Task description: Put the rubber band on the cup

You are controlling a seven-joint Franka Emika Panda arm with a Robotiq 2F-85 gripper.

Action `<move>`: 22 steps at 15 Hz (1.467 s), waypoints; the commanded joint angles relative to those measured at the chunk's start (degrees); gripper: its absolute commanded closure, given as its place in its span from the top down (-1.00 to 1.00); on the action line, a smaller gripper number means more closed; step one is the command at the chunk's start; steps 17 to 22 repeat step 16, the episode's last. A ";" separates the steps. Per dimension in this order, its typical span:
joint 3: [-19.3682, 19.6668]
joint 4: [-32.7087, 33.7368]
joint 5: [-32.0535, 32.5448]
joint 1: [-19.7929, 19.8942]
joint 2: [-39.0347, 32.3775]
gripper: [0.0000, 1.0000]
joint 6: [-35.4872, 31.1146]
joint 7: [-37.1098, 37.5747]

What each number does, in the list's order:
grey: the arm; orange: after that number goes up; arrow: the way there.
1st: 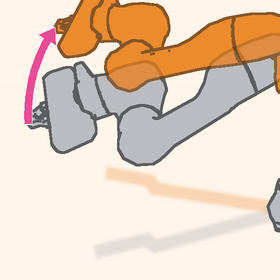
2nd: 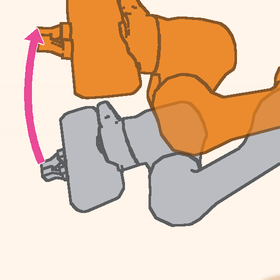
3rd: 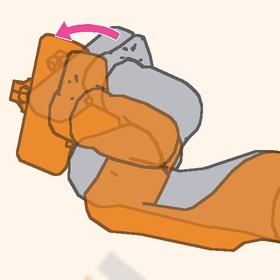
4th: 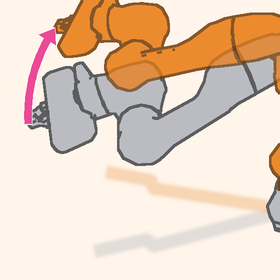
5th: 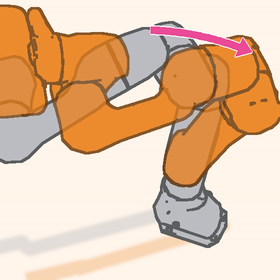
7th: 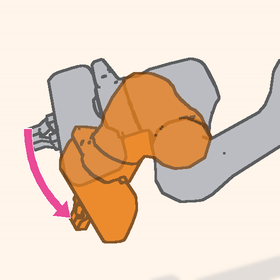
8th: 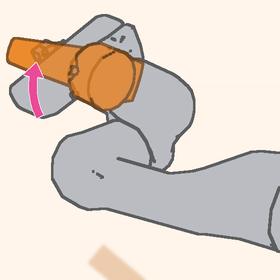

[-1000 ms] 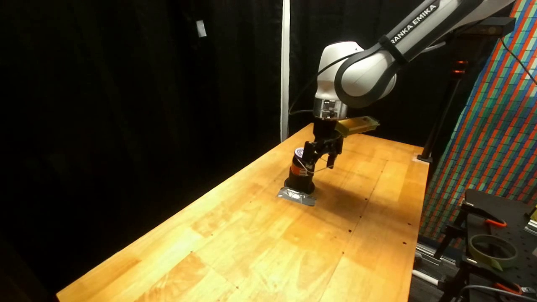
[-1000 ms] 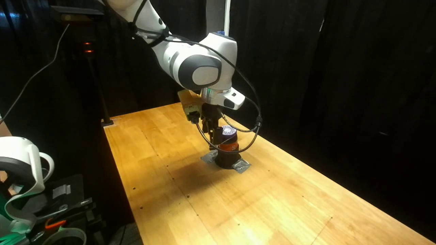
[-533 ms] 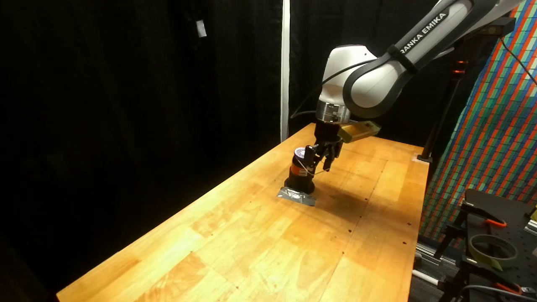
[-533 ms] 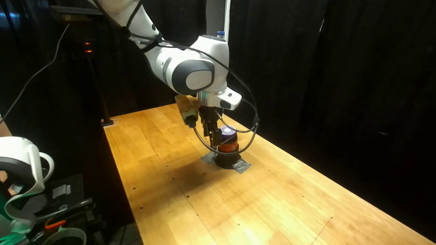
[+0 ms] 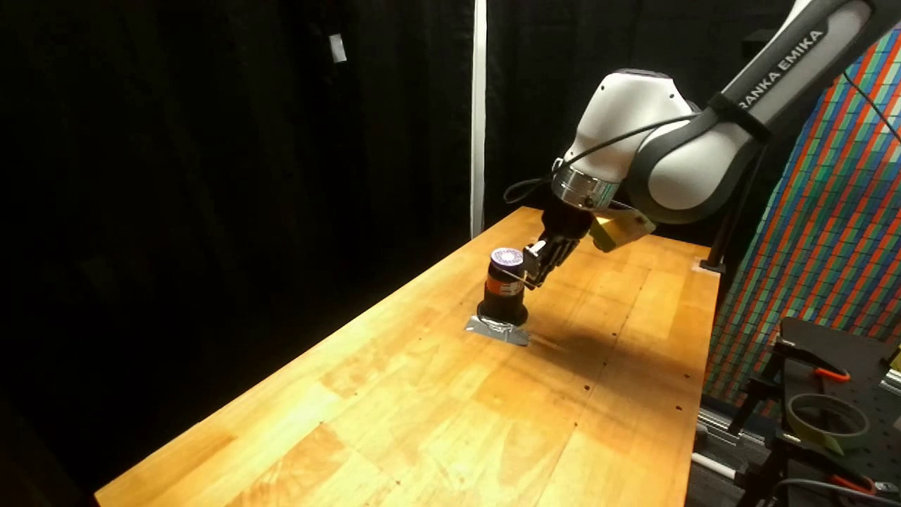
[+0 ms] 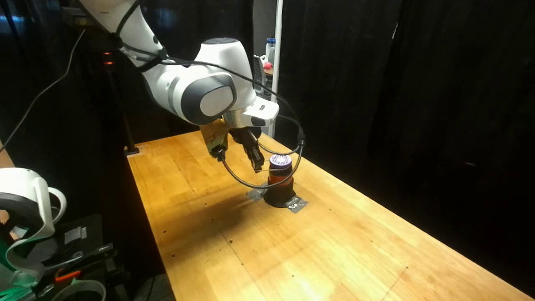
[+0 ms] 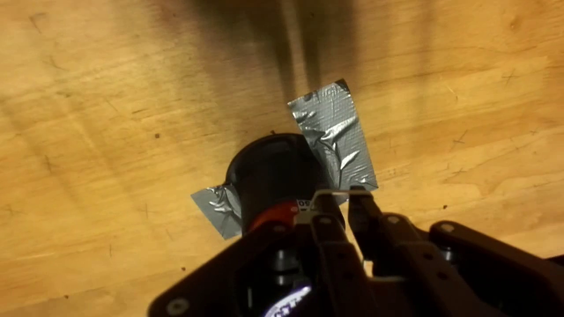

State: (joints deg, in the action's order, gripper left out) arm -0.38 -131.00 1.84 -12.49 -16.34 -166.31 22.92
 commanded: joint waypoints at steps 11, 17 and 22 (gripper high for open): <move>50.54 -2.86 20.53 -44.82 -13.38 -0.87 -32.45 20.19; 31.60 -9.16 17.31 -34.19 2.15 -0.02 -18.33 9.13; 31.60 -9.16 17.31 -34.19 2.15 -0.02 -18.33 9.13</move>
